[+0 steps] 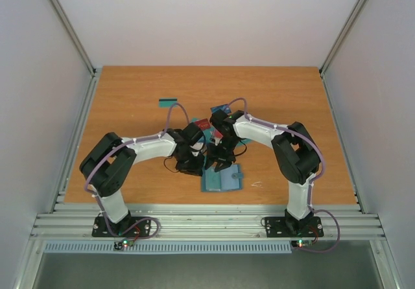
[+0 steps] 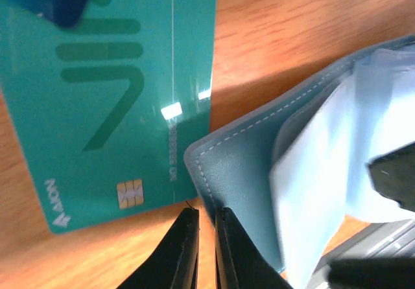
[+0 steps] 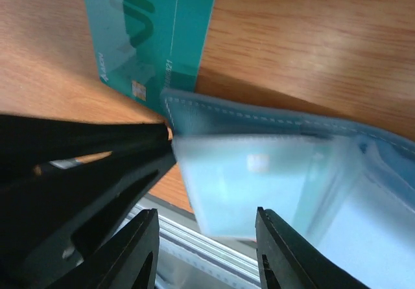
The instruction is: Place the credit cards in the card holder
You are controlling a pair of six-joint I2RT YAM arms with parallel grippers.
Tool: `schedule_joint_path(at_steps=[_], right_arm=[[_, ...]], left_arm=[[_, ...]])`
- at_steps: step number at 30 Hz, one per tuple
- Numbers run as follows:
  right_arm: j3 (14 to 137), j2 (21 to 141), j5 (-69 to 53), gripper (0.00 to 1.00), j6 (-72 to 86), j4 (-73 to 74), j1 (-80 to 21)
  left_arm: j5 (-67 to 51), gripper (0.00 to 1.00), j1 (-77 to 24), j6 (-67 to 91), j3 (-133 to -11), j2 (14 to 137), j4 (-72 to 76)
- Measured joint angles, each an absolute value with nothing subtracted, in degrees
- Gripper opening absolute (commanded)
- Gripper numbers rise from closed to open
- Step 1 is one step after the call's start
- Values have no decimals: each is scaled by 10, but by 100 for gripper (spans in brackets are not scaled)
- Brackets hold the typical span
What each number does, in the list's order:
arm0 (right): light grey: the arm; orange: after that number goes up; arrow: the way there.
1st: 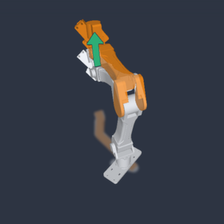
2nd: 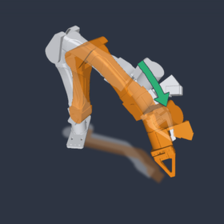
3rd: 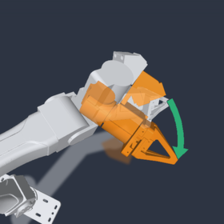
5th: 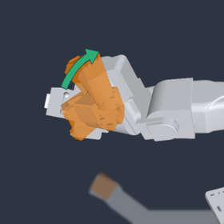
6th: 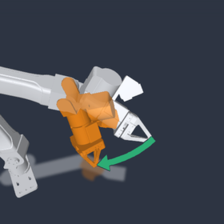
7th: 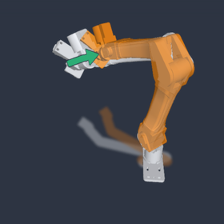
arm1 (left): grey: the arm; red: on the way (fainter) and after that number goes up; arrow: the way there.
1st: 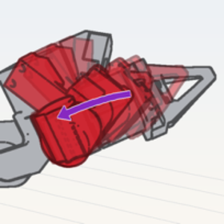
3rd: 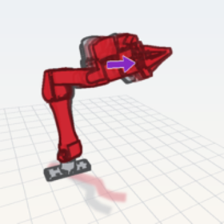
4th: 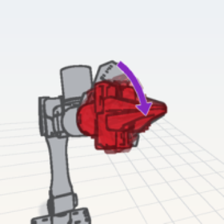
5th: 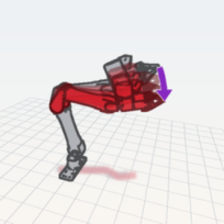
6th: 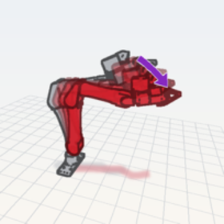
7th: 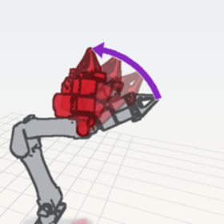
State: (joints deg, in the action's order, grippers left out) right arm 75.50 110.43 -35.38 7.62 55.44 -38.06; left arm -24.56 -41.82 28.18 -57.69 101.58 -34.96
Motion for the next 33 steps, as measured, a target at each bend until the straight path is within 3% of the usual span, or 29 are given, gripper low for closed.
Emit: schedule_joint_path(at_steps=[5, 14, 23, 27, 33], right_arm=[[745, 1117, -373, 44, 89, 527, -381], [736, 1114, -375, 44, 89, 501, -381], [735, 1093, -364, 44, 90, 463, -379], [735, 1092, -346, 44, 99, 448, -371], [699, 1075, -337, 46, 141, 385, -345]], left_arm=[[-230, 11, -418, 293, -569, 969, -359], [-184, 22, -408, 303, -568, 858, -395], [-147, 31, -384, 284, -581, 882, -429], [-136, 29, -376, 266, -608, 906, -432], [-139, 13, -361, 233, -656, 960, -431]])
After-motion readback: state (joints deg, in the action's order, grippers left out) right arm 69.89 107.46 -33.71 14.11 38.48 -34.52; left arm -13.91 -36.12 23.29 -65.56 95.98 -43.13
